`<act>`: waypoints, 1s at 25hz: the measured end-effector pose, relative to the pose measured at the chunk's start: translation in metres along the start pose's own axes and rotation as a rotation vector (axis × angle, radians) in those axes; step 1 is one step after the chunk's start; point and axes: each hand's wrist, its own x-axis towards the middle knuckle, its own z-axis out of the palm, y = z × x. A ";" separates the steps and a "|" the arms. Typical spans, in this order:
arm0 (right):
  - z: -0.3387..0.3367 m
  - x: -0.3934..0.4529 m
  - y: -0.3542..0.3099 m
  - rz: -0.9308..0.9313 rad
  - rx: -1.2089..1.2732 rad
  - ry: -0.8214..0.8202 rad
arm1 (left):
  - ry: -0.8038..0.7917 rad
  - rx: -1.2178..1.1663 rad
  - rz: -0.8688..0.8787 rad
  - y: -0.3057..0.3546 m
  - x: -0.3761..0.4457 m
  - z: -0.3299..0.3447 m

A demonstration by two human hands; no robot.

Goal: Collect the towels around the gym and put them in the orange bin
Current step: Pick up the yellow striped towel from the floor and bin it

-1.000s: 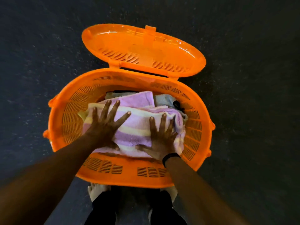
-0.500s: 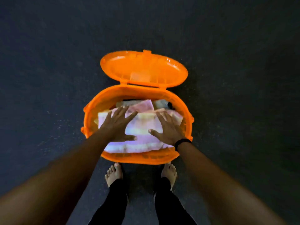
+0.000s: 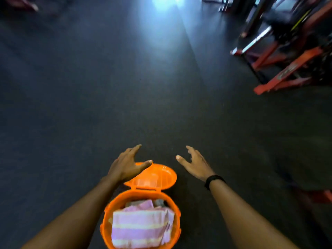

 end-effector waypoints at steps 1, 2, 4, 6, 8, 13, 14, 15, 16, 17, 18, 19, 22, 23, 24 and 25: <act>-0.035 -0.014 -0.020 -0.015 0.010 0.023 | 0.035 0.005 0.020 0.023 -0.007 -0.029; -0.069 -0.028 -0.039 -0.030 0.013 0.044 | 0.059 0.001 0.036 0.047 -0.015 -0.057; -0.131 -0.056 -0.076 -0.079 0.005 0.121 | 0.095 -0.023 0.077 0.090 -0.033 -0.110; -0.186 -0.085 -0.108 -0.130 0.001 0.207 | 0.133 -0.051 0.108 0.129 -0.050 -0.158; -0.233 -0.109 -0.134 -0.178 -0.007 0.264 | 0.172 -0.097 0.140 0.164 -0.063 -0.200; -0.326 -0.169 -0.176 -0.238 -0.031 0.399 | 0.267 -0.250 0.299 0.248 -0.095 -0.284; -0.341 -0.181 -0.180 -0.245 -0.031 0.434 | 0.281 -0.270 0.335 0.264 -0.100 -0.296; -0.355 -0.194 -0.184 -0.253 -0.026 0.475 | 0.280 -0.284 0.378 0.280 -0.104 -0.306; -0.367 -0.207 -0.188 -0.260 -0.021 0.514 | 0.274 -0.298 0.414 0.292 -0.106 -0.314; -0.378 -0.219 -0.192 -0.271 -0.022 0.557 | 0.275 -0.302 0.445 0.304 -0.106 -0.321; -0.389 -0.235 -0.196 -0.277 -0.027 0.607 | 0.276 -0.299 0.480 0.317 -0.107 -0.328; -0.398 -0.251 -0.199 -0.273 -0.030 0.651 | 0.274 -0.295 0.518 0.329 -0.108 -0.333; -0.416 -0.299 -0.198 -0.219 -0.013 0.758 | 0.254 -0.286 0.614 0.369 -0.115 -0.344; -0.421 -0.316 -0.196 -0.198 -0.010 0.789 | 0.240 -0.289 0.643 0.382 -0.119 -0.346; -0.424 -0.332 -0.194 -0.172 -0.001 0.812 | 0.222 -0.295 0.674 0.394 -0.123 -0.347; -0.424 -0.349 -0.192 -0.147 0.015 0.837 | 0.200 -0.300 0.716 0.404 -0.128 -0.346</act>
